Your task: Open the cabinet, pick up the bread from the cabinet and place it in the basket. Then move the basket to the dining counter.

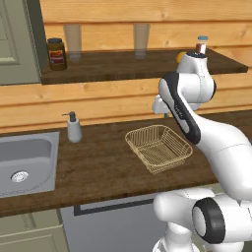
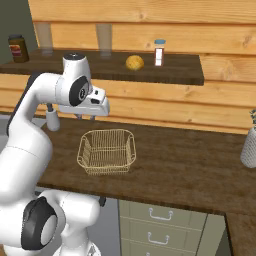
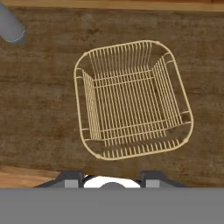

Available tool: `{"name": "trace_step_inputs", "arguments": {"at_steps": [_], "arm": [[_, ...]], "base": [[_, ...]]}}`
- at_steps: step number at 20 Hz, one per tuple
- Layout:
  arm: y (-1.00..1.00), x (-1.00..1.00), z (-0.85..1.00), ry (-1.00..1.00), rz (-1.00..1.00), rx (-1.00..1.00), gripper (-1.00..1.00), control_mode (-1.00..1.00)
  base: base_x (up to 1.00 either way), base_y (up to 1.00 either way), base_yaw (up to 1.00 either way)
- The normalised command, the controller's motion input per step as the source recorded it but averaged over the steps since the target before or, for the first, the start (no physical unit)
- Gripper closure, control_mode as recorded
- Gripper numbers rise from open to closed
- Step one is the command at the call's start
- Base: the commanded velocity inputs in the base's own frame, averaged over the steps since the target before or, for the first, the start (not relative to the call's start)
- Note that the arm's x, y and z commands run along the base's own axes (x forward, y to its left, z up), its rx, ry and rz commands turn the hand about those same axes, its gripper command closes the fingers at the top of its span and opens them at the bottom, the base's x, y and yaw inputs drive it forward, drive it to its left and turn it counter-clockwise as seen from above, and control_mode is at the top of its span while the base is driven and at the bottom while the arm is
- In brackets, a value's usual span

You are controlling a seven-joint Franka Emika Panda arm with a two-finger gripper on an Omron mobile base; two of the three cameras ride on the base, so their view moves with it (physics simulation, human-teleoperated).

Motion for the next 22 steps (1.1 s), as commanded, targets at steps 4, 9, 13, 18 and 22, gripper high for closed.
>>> {"name": "trace_step_inputs", "arguments": {"at_steps": [4,9,13,18,22], "arm": [[-0.05,-0.03,0.03,-0.04,0.00,0.00,-1.00,-1.00],[-0.15,-0.32,0.75,-0.22,-0.02,0.09,-1.00,-1.00],[-0.24,-0.40,1.00,-0.28,-0.20,0.13,-1.00,-1.00],[-0.24,-0.19,0.99,-0.27,-0.30,0.02,-1.00,-1.00],[-0.48,0.11,0.63,-0.08,-0.23,0.00,-1.00,-1.00]], "base": [[0.00,0.00,0.00],[0.00,0.00,0.00],[0.00,0.00,0.00],[0.00,0.00,0.00],[0.00,0.00,0.00]]}}
